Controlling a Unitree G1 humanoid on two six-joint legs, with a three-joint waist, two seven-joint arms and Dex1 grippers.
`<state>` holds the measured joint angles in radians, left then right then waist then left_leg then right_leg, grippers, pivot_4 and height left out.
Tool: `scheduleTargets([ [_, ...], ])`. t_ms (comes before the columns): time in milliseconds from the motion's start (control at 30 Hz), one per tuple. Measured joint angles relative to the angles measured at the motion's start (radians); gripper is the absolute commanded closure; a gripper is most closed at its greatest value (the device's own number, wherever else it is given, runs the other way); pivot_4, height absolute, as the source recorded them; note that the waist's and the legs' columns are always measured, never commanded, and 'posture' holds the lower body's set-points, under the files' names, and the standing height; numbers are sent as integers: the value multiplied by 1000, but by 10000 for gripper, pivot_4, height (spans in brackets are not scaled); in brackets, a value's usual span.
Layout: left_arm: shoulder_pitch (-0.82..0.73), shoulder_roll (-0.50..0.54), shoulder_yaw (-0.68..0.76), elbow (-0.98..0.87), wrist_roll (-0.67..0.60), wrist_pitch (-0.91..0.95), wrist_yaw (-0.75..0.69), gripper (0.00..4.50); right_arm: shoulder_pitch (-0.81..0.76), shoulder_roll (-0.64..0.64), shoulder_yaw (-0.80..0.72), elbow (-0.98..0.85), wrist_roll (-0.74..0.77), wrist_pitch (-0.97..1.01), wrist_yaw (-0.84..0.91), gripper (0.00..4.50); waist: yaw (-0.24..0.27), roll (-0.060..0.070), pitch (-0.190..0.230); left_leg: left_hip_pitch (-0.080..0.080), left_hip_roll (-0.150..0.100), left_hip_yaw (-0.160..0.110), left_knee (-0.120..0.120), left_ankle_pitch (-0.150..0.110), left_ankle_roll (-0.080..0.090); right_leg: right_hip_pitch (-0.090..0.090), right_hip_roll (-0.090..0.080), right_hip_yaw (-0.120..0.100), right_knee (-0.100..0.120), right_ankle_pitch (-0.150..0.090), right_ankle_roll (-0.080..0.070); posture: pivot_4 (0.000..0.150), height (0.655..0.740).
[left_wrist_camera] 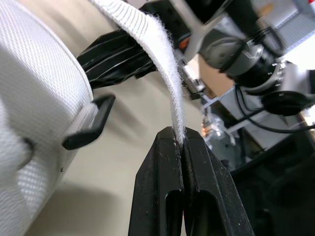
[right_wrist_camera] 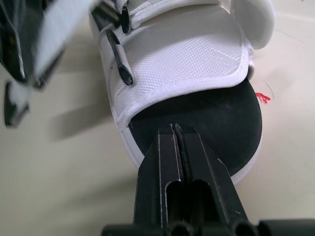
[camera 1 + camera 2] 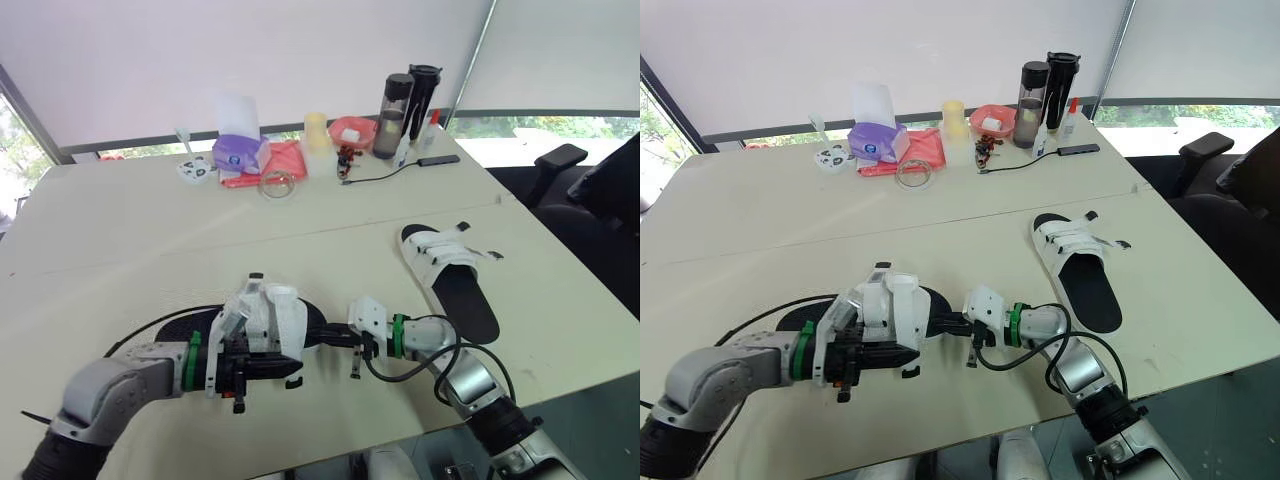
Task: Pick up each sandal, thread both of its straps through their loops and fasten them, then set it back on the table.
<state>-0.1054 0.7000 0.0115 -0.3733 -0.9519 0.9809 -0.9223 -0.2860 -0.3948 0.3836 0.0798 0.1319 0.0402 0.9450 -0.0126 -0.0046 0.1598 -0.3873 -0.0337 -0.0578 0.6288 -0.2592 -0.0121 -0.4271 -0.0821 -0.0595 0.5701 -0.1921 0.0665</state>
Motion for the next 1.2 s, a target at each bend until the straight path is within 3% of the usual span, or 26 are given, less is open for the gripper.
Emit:
scheduleTargets([
  [233,-218,-34,106,104,-162,112,70,44731,-6,3,4,4,0,0,0,45000,-1,-6,1,1,-1,0,3,1,2,2,0,0,9,0,0,1500,7400],
  [367,-300,-49,122,170,-182,133,87,44731,-12,5,12,9,0,0,0,45000,-2,-6,0,4,-2,0,2,2,3,2,0,0,12,0,0,1500,7400],
  [500,-344,-56,87,242,-117,114,73,44731,-17,7,15,14,0,0,0,45000,-2,-6,1,6,-1,0,2,2,4,3,1,0,13,0,0,1500,7400],
  [800,-349,-8,-58,313,72,13,-122,44731,-16,7,15,14,0,0,0,45000,-2,-6,1,6,-1,0,1,1,1,3,0,0,13,0,0,1500,7400],
  [1200,-344,-4,-90,369,180,-27,-234,44731,-16,7,15,14,0,0,-1,45000,-2,-6,1,6,-1,0,1,0,1,2,-1,0,12,0,0,1500,7400],
])
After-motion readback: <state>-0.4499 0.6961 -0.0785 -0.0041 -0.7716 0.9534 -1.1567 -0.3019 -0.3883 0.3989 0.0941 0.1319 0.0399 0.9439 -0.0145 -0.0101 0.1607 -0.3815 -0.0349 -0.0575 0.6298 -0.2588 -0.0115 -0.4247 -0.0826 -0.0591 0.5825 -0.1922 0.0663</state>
